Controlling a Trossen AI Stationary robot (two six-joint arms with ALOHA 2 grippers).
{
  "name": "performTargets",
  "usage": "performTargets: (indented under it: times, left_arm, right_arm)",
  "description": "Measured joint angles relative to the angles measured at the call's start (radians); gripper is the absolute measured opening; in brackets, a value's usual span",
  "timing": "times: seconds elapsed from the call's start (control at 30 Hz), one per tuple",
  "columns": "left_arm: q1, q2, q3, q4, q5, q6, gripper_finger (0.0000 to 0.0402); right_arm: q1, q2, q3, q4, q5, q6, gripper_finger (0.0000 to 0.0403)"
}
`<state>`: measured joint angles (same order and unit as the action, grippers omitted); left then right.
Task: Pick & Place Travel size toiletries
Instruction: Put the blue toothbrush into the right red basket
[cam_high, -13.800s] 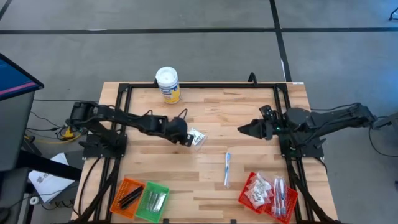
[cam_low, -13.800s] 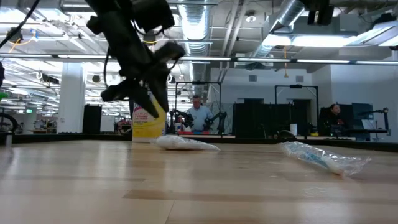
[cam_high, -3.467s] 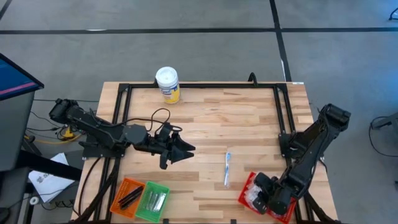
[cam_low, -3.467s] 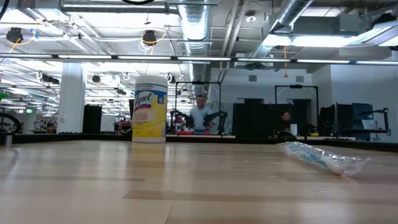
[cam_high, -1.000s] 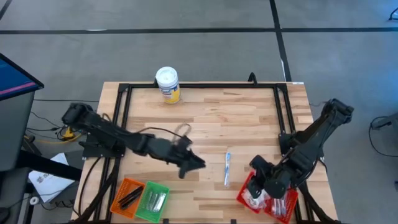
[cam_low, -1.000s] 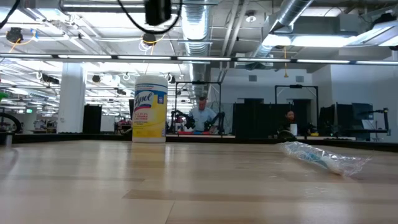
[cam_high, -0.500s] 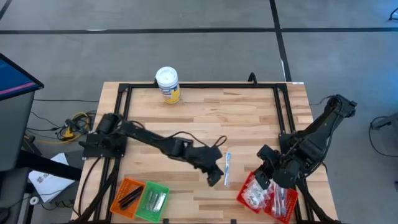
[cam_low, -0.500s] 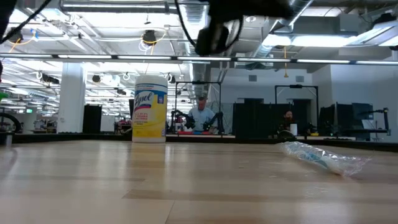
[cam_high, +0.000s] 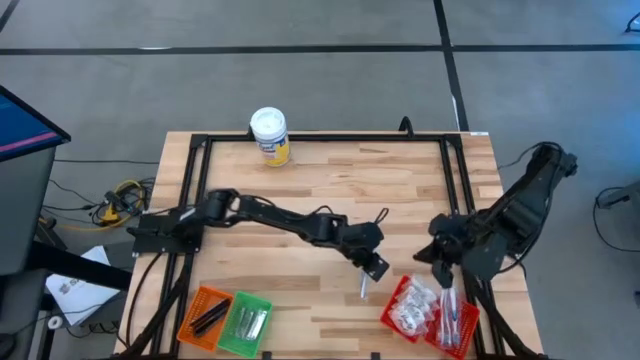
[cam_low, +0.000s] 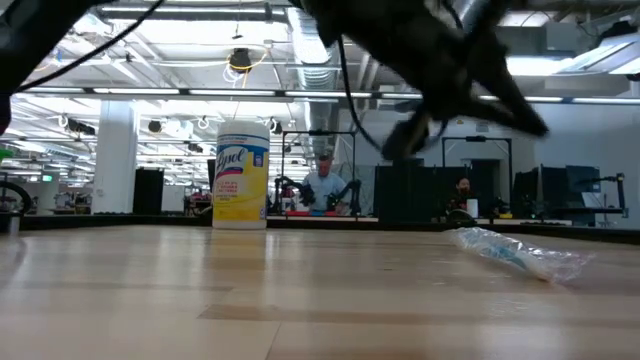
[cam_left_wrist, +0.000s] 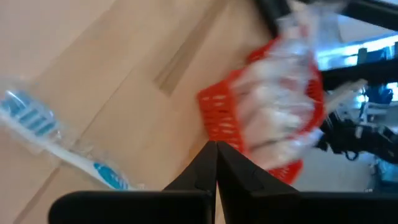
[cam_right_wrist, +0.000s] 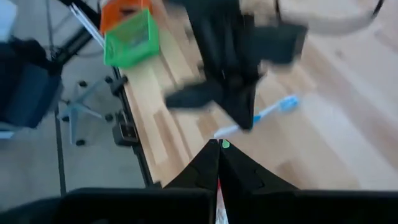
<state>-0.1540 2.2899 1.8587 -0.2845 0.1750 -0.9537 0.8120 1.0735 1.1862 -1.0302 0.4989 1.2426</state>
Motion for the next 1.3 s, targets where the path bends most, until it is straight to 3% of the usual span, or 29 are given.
performTargets:
  times: [0.17,0.53,0.77,1.3]
  left_arm:
    - [-0.025,0.069,0.017,-0.011,0.037,-0.081,0.0]
    - [-0.033,0.069,0.018,-0.366,-0.002,-0.075,0.0]
    - [-0.035,0.001,0.022,-0.151,-0.028,-0.089,0.0]
    - [-0.02,0.089,0.019,-0.109,-0.062,-0.145,0.0]
  right_arm:
    - [-0.001,-0.072,0.0,-0.01,0.046,-0.02,0.0001]
    - [-0.003,-0.119,0.0,-0.009,0.095,-0.064,0.0002]
    - [-0.018,-0.1,0.0,0.001,0.119,-0.065,0.0001]
    - [-0.036,-0.02,0.0,0.033,0.13,-0.065,0.0001]
